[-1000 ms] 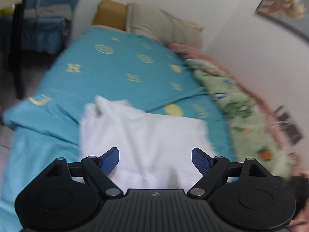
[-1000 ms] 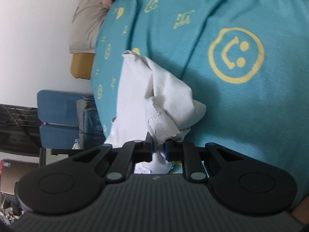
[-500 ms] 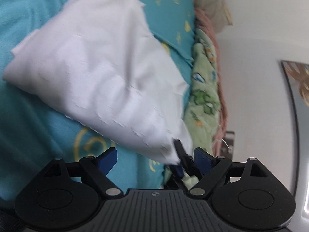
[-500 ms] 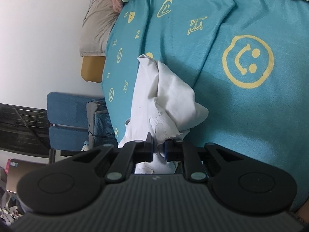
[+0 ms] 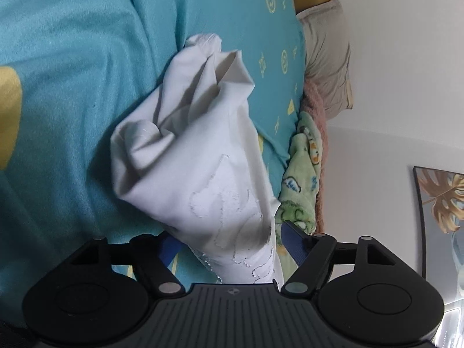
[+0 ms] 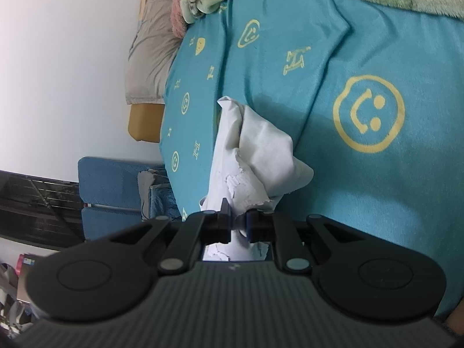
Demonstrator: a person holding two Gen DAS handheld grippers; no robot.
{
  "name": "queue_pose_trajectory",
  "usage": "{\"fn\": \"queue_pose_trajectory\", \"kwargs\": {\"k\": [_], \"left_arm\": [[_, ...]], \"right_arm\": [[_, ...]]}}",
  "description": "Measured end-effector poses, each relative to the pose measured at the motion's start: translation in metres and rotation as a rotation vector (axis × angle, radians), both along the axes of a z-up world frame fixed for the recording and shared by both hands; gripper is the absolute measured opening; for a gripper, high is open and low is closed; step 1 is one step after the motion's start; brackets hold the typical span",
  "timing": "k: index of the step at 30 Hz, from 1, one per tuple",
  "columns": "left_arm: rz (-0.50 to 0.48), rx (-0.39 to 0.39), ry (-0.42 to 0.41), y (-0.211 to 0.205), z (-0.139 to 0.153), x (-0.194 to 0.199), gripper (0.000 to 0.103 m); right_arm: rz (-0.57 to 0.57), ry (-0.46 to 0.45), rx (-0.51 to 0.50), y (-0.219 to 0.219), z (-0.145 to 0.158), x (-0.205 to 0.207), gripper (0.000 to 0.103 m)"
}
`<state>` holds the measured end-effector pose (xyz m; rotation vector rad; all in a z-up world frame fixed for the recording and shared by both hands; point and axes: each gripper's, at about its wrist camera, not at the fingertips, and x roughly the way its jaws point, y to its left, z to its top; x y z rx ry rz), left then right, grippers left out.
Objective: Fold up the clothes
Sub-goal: 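Grasp the folded T-shirt bundle with both grippers and lift it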
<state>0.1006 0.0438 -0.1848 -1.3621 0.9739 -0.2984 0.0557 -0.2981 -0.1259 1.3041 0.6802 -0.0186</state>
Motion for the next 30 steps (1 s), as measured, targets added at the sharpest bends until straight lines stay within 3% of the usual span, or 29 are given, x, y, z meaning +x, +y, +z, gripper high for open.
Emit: {"fn": "queue_pose_trajectory", "kwargs": {"k": [6, 10, 15, 19, 30], "left_arm": [[0.021, 0.011, -0.003, 0.004, 0.003, 0.004, 0.069], [-0.082, 0.112, 0.067, -0.008, 0.001, 0.017, 0.077], [-0.055, 0.112, 0.086, -0.006, -0.003, 0.025, 0.08], [-0.036, 0.164, 0.098, -0.005, -0.008, 0.031, 0.08], [0.033, 0.181, 0.026, 0.0, -0.008, 0.036, 0.042]], "right_arm": [[-0.016, -0.01, -0.009, -0.002, 0.002, -0.002, 0.012], [-0.028, -0.032, -0.057, -0.002, 0.007, -0.002, 0.012], [-0.052, -0.043, -0.069, -0.006, 0.007, -0.003, 0.012], [-0.052, -0.047, -0.078, -0.005, 0.007, -0.002, 0.012], [-0.039, -0.04, -0.144, -0.001, 0.009, 0.0, 0.012]]}}
